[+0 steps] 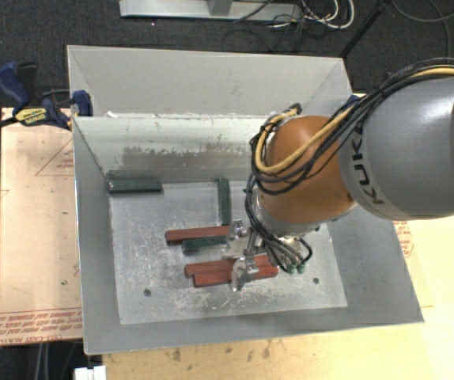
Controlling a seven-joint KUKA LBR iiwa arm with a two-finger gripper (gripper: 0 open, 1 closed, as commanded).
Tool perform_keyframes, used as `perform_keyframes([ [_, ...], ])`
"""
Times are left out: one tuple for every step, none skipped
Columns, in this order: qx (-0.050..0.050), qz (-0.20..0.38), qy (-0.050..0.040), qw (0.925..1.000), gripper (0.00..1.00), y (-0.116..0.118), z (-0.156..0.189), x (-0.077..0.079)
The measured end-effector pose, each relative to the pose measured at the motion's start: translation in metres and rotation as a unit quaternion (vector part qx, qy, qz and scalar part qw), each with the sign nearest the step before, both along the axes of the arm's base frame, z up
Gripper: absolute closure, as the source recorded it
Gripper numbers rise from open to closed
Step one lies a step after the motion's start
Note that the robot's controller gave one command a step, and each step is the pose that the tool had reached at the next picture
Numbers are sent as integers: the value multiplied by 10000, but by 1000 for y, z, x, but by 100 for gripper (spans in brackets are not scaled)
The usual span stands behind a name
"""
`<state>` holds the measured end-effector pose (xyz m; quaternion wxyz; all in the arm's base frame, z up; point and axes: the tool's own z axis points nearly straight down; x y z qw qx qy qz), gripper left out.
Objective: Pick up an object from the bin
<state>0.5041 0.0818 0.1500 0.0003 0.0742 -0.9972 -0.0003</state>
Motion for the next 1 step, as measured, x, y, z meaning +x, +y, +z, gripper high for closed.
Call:
perform_keyframes([
  [3, -2, -18, 10000, 100, 0, 14, 1],
])
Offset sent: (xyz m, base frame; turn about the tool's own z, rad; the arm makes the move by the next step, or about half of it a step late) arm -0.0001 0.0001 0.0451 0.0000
